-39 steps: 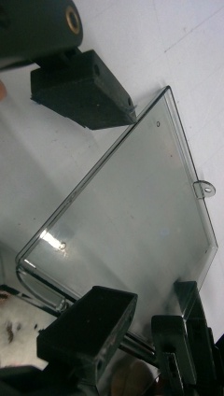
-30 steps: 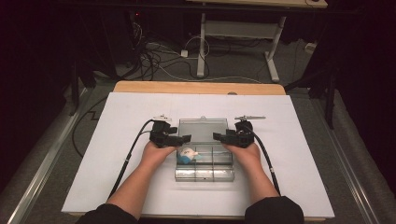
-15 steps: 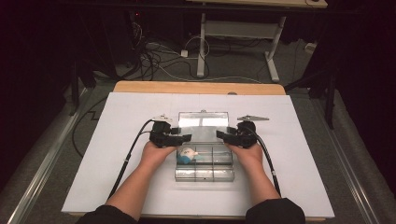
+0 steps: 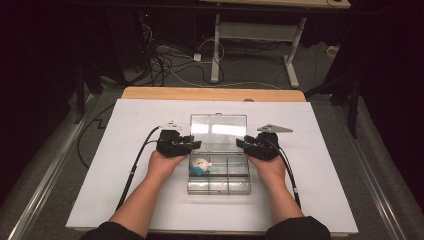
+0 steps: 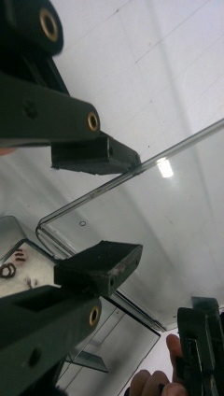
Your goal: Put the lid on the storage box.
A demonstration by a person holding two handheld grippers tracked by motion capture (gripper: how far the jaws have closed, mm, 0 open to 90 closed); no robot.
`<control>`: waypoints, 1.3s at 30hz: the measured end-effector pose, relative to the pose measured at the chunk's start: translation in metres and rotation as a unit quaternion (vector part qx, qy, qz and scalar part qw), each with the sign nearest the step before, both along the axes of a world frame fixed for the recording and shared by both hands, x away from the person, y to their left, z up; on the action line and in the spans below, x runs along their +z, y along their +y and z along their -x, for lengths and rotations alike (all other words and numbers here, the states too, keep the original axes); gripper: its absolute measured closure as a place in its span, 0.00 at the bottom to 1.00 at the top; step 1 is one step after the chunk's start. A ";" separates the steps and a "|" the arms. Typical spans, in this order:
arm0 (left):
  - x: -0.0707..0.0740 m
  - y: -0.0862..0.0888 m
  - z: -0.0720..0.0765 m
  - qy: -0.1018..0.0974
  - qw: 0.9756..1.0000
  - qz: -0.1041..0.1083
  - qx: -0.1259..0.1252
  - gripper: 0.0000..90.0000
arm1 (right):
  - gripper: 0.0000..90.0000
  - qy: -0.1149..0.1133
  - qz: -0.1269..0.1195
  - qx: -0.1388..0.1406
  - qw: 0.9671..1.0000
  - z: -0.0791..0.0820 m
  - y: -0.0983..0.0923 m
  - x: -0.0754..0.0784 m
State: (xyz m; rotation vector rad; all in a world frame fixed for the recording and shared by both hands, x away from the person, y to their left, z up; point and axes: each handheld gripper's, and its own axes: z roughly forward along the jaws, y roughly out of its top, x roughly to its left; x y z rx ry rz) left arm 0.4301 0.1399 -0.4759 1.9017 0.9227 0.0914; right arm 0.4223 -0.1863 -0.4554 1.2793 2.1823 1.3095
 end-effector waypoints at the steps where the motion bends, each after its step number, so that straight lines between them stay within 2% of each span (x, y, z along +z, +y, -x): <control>1: 0.001 0.000 0.001 -0.004 1.000 -0.002 0.000 0.61 | 0.66 -0.005 0.001 0.000 1.000 0.001 -0.001 0.001; 6: 0.002 0.002 0.007 -0.020 1.000 -0.003 0.001 0.66 | 0.70 -0.020 0.010 0.004 1.000 0.006 -0.002 0.003; 18: 0.007 0.006 0.016 -0.050 0.999 -0.001 0.001 0.78 | 0.82 -0.036 0.025 0.013 0.999 0.015 -0.007 0.010; 20: 0.007 0.007 0.018 -0.053 0.999 0.001 -0.001 0.79 | 0.83 -0.033 0.027 0.011 0.999 0.018 -0.008 0.011; 24: 0.009 0.008 0.020 -0.059 0.998 -0.001 -0.004 0.82 | 0.86 -0.043 0.030 0.010 0.999 0.027 -0.015 0.012; 30: 0.011 0.008 0.025 -0.070 0.998 -0.008 -0.003 0.82 | 0.92 -0.052 0.037 0.009 0.998 0.039 -0.022 0.011; 35: 0.012 0.008 0.029 -0.076 0.997 -0.011 -0.005 0.83 | 0.99 -0.050 0.045 0.019 0.998 0.047 -0.023 0.007; 39: 0.013 0.008 0.032 -0.080 0.997 -0.014 -0.007 0.83 | 1.00 -0.051 0.049 0.029 0.997 0.050 -0.021 0.004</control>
